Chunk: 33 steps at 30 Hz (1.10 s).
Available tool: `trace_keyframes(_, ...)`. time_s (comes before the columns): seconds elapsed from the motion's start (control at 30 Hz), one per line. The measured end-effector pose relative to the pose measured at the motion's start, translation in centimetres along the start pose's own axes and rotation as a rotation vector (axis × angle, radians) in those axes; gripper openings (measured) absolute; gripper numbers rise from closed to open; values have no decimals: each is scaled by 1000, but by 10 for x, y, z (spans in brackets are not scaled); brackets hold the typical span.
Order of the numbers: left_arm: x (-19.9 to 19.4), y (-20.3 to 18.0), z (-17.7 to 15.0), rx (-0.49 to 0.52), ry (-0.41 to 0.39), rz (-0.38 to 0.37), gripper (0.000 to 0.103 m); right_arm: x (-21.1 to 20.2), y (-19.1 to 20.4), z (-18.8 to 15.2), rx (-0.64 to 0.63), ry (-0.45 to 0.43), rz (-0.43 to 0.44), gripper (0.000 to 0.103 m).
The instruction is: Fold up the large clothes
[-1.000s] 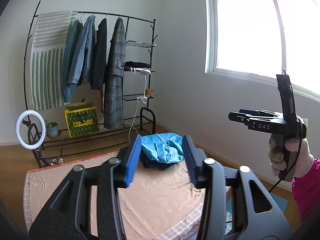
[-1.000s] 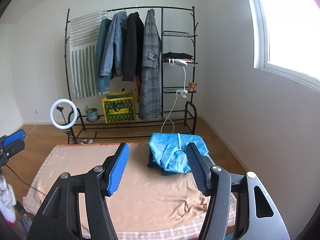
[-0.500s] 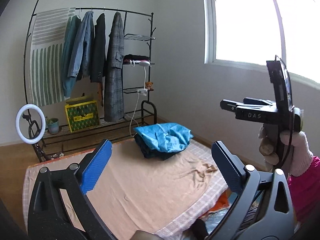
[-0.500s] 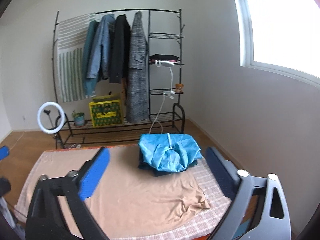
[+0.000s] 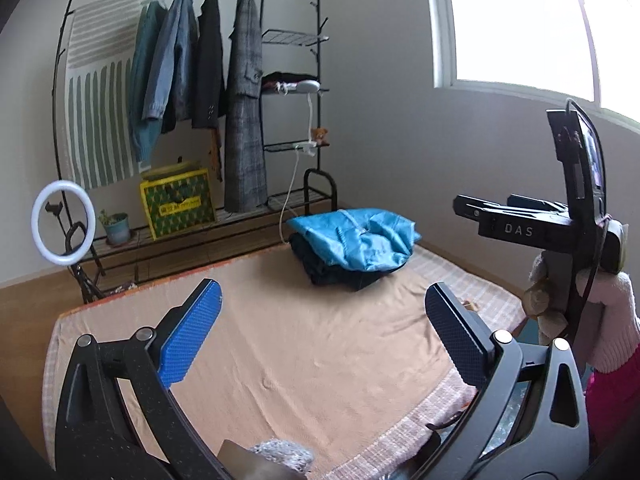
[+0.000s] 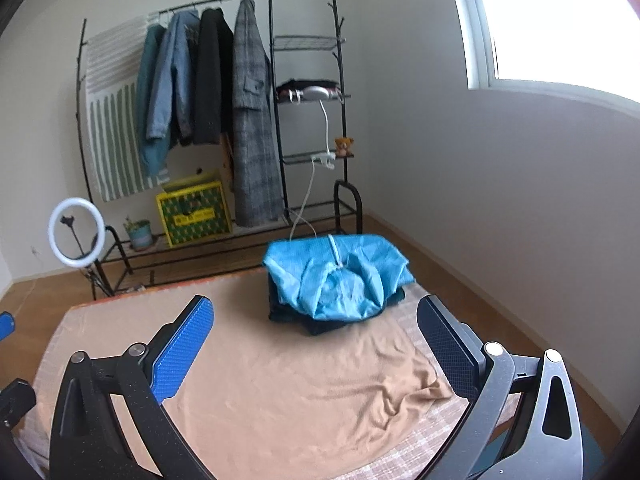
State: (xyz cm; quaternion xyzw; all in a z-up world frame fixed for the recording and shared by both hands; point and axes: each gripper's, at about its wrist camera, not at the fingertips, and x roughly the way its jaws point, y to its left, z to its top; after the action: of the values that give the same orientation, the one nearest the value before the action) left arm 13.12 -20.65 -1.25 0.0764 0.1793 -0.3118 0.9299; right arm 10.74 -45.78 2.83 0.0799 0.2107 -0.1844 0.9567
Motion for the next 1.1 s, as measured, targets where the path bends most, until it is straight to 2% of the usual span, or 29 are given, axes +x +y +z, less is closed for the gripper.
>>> trace_keyframes(0.33, 30, 13, -24, -33, 33, 36, 103, 30, 0, -28, -23, 5, -27, 101)
trace_keyframes(0.53, 30, 16, -31, -50, 47, 39, 103, 32, 3, -35, -54, -10, -45, 101)
trace_keyframes(1.1, 26, 10, -34, -18, 56, 36, 103, 43, -1, -37, -4, 3, -48, 101)
